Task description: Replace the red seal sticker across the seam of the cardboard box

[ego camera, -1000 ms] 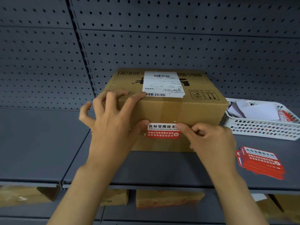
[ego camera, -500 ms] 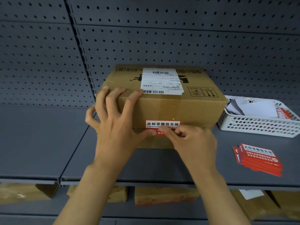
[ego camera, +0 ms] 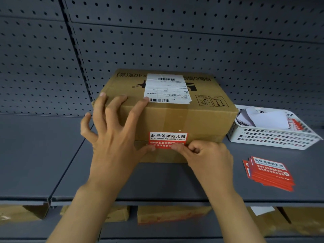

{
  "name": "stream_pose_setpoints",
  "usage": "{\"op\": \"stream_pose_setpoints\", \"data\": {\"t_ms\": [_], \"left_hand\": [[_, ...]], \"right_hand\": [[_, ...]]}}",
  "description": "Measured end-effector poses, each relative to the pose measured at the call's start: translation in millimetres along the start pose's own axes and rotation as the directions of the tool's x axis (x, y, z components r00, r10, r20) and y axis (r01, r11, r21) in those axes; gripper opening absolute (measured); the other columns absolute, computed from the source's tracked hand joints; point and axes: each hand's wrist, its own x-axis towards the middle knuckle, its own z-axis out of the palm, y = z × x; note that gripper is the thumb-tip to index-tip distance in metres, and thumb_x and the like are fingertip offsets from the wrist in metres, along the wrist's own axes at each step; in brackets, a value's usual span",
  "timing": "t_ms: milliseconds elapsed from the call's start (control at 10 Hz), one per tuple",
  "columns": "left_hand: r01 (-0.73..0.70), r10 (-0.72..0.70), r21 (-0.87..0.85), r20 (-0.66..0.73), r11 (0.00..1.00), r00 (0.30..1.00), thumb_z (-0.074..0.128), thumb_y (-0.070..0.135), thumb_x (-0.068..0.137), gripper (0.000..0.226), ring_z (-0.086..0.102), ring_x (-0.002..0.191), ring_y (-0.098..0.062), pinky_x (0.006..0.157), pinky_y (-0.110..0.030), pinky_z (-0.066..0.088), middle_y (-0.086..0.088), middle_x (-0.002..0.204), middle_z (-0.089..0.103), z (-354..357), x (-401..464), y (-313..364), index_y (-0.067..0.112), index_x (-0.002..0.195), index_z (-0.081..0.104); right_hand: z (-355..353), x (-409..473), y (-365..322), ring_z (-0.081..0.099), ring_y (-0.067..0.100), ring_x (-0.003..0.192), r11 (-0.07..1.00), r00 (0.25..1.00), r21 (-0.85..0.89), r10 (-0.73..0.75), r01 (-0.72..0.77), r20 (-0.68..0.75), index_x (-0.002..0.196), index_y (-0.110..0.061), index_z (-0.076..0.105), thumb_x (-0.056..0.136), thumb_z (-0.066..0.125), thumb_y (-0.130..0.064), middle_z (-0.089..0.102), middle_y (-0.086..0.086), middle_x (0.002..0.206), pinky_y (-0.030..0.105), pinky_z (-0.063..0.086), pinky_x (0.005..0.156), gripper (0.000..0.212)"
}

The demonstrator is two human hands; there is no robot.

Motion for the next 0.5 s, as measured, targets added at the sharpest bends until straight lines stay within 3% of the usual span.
{"op": "stream_pose_setpoints", "data": {"t_ms": [200, 300, 400, 500], "left_hand": [[0.021, -0.022, 0.059, 0.016, 0.998, 1.000, 0.082, 0.074, 0.044, 0.121, 0.018, 0.150, -0.039, 0.111, -0.064, 0.017, -0.012, 0.148, 0.037, -4, 1, 4, 0.034, 0.147, 0.034], [0.015, -0.019, 0.086, 0.048, 0.996, 0.999, 0.086, 0.069, 0.041, 0.124, 0.021, 0.150, -0.038, 0.110, -0.066, 0.019, -0.011, 0.148, 0.038, -6, 0, 3, 0.032, 0.147, 0.033], [0.052, -0.056, 0.075, 0.049, 0.996, 0.997, 0.082, 0.075, 0.041, 0.124, 0.016, 0.151, -0.038, 0.111, -0.065, 0.016, -0.010, 0.149, 0.034, -9, 0, 11, 0.032, 0.147, 0.033], [0.097, -0.099, 0.069, 0.031, 0.993, 0.995, 0.079, 0.076, 0.048, 0.119, 0.016, 0.151, -0.037, 0.110, -0.062, 0.018, -0.010, 0.150, 0.032, -8, -3, 16, 0.031, 0.147, 0.032]], "right_hand": [[0, 5, -7, 0.027, 0.014, 0.036, 0.997, 0.997, -0.017, -0.069, 0.069, 0.027, 0.044, -0.017, 0.029, 0.073, 0.058, -0.080, 0.029, -0.002, 0.036, 0.025, 0.022, 0.041, 0.075], [-2, 4, 3, 0.039, 0.013, 0.034, 0.997, 0.996, 0.012, -0.072, 0.071, 0.051, 0.043, -0.022, 0.034, 0.073, 0.059, -0.078, 0.039, -0.005, 0.035, 0.025, 0.026, 0.041, 0.069], [2, 4, -2, 0.033, 0.005, 0.033, 0.988, 0.987, 0.026, -0.152, 0.151, 0.041, 0.043, -0.023, 0.032, 0.073, 0.061, -0.076, 0.038, -0.010, 0.036, 0.020, 0.019, 0.040, 0.068], [2, 5, -3, 0.040, 0.007, 0.034, 0.991, 0.987, 0.003, -0.132, 0.132, 0.088, 0.044, -0.023, 0.033, 0.075, 0.062, -0.075, 0.045, -0.009, 0.037, 0.020, 0.018, 0.041, 0.067]]}}
